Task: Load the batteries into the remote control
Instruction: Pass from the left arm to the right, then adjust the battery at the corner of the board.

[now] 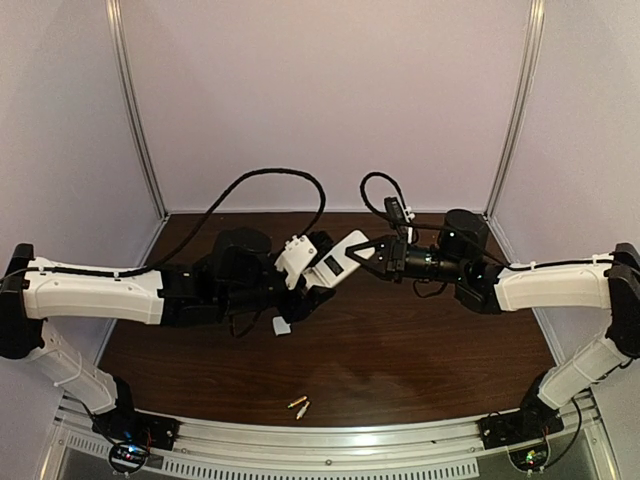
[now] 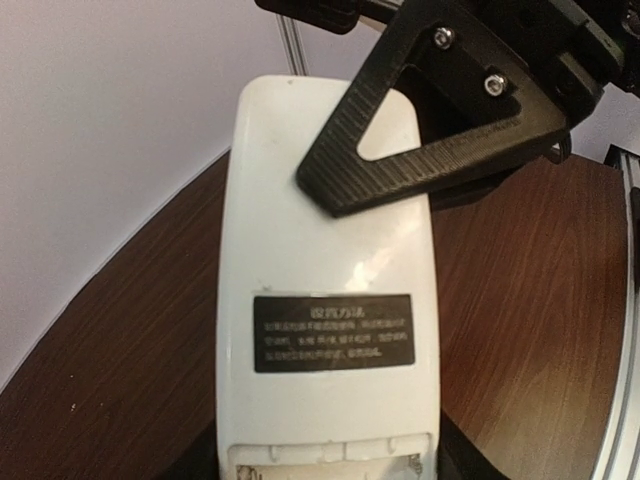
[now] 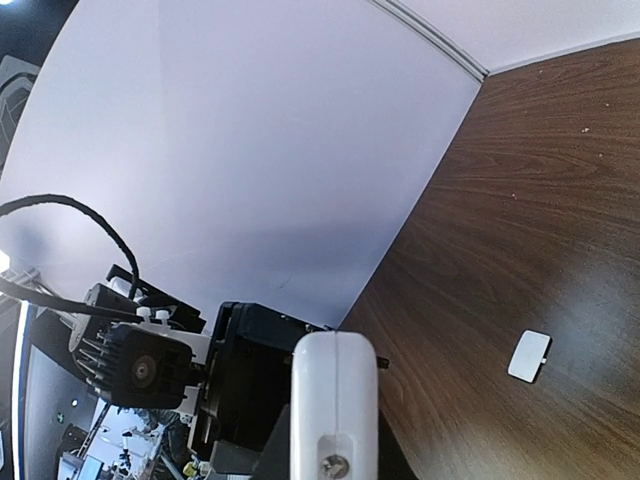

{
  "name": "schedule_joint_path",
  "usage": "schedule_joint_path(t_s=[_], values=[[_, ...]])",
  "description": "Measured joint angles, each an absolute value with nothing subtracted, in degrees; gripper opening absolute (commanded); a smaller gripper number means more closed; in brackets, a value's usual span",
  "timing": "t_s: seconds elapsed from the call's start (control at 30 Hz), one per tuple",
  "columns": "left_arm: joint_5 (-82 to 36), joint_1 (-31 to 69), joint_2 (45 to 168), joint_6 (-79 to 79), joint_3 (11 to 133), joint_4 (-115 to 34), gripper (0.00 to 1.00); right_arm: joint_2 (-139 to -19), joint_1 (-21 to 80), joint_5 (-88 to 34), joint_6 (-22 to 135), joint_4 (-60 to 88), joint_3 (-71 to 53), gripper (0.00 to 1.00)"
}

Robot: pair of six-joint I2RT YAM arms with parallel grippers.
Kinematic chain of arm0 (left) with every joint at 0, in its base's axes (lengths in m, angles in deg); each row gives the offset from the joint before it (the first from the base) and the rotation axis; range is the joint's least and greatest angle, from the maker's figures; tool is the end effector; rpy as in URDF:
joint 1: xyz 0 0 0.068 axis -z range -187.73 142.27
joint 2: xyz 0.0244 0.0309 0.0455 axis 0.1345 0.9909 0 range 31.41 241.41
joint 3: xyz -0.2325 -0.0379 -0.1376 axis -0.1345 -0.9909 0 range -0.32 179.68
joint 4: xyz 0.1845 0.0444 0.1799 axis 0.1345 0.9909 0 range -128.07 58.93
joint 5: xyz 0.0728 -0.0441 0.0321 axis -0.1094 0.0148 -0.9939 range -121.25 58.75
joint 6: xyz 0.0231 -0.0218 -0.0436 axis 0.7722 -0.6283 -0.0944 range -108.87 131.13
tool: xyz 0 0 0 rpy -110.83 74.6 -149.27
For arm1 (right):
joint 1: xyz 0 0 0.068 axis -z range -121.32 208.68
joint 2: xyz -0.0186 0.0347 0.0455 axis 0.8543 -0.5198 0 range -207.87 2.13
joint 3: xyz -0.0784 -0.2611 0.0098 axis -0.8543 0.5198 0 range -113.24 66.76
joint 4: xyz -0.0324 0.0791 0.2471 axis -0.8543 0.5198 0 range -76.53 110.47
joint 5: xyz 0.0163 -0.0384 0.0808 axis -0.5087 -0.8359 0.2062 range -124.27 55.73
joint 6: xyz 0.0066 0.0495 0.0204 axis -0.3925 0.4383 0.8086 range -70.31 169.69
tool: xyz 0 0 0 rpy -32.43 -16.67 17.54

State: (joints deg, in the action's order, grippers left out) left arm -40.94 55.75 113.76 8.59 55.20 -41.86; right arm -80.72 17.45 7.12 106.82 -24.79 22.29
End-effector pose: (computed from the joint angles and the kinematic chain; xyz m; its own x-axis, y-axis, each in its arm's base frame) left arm 0.1532 -0.2936 0.2754 -0.2108 0.3241 -0.9222 0.8042 0.5939 0.0249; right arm 0.2229 0.2268 0.2701 -0.8337 0.1070 -0.5417 -0.5371 0.0708 0.8406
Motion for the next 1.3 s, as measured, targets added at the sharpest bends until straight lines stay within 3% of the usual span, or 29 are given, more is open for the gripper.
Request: schedule_joint_path(t_s=[0.1, 0.3, 0.6, 0.93, 1.23, 1.3], values=[[-41.11, 55.75, 113.8, 8.35, 55.2, -41.51, 0.69, -80.8, 17.4, 7.01, 107.08, -24.76, 22.42, 0.0], [-40.9, 55.58, 110.48, 5.51, 54.24, -38.83, 0.96, -80.52, 17.84, 7.03, 106.09, -24.0, 22.88, 0.0], [-38.97, 55.21, 97.71, -2.25, 53.32, -26.74, 0.97, -76.63, 20.96, 7.14, 101.02, -18.08, 24.67, 0.0], [-32.22, 55.06, 98.0, -3.15, 49.52, -16.55, 0.97, -72.15, 22.76, 7.4, 92.59, -8.9, 24.69, 0.0], [-27.52, 55.06, 97.65, -2.89, 46.66, -16.1, 0.97, -66.4, 31.72, 5.61, 97.16, -7.91, 26.31, 0.0], [-26.16, 55.06, 98.35, -2.71, 46.57, -16.05, 0.93, -66.77, 32.22, 5.93, 97.53, -6.78, 26.14, 0.0]])
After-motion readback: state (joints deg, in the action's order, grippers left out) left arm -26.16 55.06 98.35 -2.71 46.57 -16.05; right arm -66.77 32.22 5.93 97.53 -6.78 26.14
